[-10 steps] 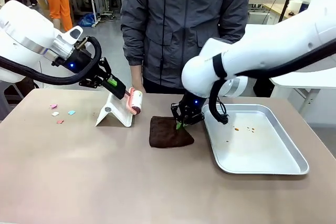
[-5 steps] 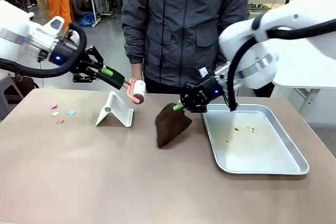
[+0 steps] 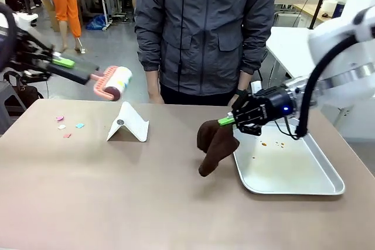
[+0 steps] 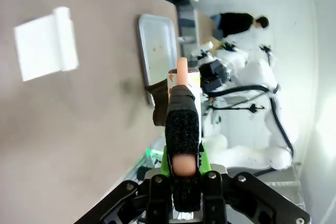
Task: Clean the surface of the table.
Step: Hold the Lint Roller with your left hand and the towel with your right hand.
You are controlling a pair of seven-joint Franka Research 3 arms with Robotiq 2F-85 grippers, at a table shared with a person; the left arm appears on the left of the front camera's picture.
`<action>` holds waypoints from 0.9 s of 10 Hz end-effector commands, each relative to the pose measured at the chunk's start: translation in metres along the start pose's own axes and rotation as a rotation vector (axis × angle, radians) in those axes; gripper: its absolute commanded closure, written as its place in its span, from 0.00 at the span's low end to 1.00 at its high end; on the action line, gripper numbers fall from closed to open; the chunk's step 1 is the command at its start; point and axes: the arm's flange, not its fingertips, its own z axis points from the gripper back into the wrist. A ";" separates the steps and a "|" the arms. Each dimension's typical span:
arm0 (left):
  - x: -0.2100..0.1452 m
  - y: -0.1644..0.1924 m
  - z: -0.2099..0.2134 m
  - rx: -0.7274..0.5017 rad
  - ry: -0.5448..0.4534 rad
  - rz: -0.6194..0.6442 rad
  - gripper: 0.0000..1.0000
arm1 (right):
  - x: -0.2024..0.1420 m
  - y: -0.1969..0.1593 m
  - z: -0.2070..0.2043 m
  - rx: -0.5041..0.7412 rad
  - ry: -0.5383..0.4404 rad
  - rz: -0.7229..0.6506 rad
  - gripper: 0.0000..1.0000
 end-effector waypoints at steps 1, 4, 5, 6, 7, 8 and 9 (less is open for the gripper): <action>-0.016 0.009 0.013 -0.097 -0.007 -0.026 1.00 | -0.045 -0.004 0.006 0.133 0.021 0.001 1.00; -0.044 0.019 0.032 -0.169 -0.063 -0.013 1.00 | -0.102 -0.052 0.055 0.297 -0.159 0.153 1.00; -0.055 0.026 0.045 -0.162 -0.083 -0.030 1.00 | -0.118 -0.064 0.079 0.291 -0.259 0.166 1.00; -0.063 0.035 0.059 -0.066 -0.125 -0.060 1.00 | -0.129 -0.075 0.106 0.295 -0.310 0.196 1.00; -0.073 0.049 0.080 -0.053 -0.115 -0.107 1.00 | -0.133 -0.085 0.129 0.264 -0.328 0.194 1.00; -0.083 0.058 0.097 -0.049 -0.140 -0.134 1.00 | -0.133 -0.094 0.149 0.234 -0.317 0.189 1.00; -0.094 0.068 0.122 -0.035 -0.198 -0.111 1.00 | -0.136 -0.106 0.170 0.236 -0.302 0.197 1.00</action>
